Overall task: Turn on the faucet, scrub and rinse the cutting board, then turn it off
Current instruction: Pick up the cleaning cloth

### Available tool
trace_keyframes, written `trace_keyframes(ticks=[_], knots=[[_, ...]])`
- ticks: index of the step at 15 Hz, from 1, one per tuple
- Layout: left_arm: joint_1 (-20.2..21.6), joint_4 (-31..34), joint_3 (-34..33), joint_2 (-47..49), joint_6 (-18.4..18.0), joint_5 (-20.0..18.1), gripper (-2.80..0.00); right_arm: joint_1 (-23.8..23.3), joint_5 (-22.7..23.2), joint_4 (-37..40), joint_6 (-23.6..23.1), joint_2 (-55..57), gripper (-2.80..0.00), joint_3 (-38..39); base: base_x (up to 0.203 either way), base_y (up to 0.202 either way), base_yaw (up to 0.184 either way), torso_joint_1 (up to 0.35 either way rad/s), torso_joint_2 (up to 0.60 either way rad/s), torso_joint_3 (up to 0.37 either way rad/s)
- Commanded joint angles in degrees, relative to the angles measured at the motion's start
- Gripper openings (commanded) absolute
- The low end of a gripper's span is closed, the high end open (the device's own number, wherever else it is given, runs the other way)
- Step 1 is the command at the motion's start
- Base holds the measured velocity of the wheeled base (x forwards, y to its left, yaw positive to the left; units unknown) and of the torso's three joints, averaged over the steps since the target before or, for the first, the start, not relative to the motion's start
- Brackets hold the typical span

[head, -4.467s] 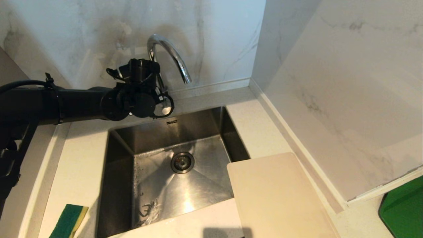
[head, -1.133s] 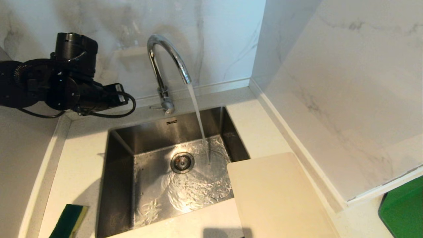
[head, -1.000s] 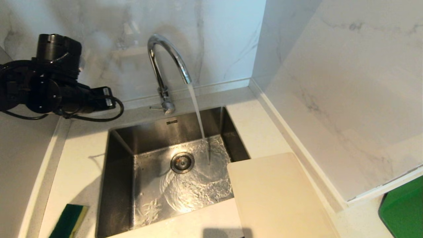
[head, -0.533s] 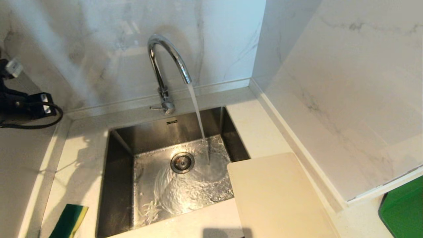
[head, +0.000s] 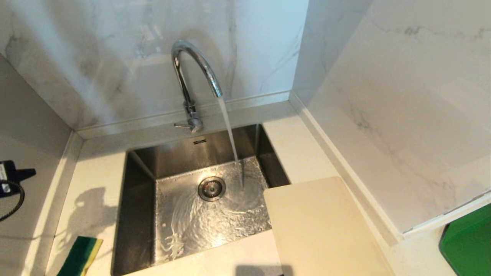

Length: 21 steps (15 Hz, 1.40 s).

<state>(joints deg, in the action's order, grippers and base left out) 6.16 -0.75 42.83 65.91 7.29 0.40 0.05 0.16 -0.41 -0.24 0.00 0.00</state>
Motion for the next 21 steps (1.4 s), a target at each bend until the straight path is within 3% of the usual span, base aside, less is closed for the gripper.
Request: trace_keyframes(ticks=[1, 7, 13, 21], knots=[[-0.1, -1.8, -10.2, -11.6, -0.5, 0.0, -2.80, 0.0, 0.0, 0.0, 0.0, 0.0, -2.80, 0.0, 0.000, 0.000, 0.000, 0.000, 0.00, 0.000], [-0.4, -1.5, -23.4, -31.5, -3.4, 0.1, -2.80, 0.0, 0.0, 0.0, 0.0, 0.0, -2.80, 0.0, 0.000, 0.000, 0.000, 0.000, 0.00, 0.000], [-4.3, 1.8, -33.7, -44.4, -5.3, -1.3, -2.80, 0.0, 0.0, 0.0, 0.0, 0.0, -2.80, 0.0, 0.000, 0.000, 0.000, 0.000, 0.00, 0.000], [-5.7, 4.7, -37.1, -57.2, -8.9, -1.6, -2.80, 0.0, 0.0, 0.0, 0.0, 0.0, -2.80, 0.0, 0.000, 0.000, 0.000, 0.000, 0.00, 0.000]])
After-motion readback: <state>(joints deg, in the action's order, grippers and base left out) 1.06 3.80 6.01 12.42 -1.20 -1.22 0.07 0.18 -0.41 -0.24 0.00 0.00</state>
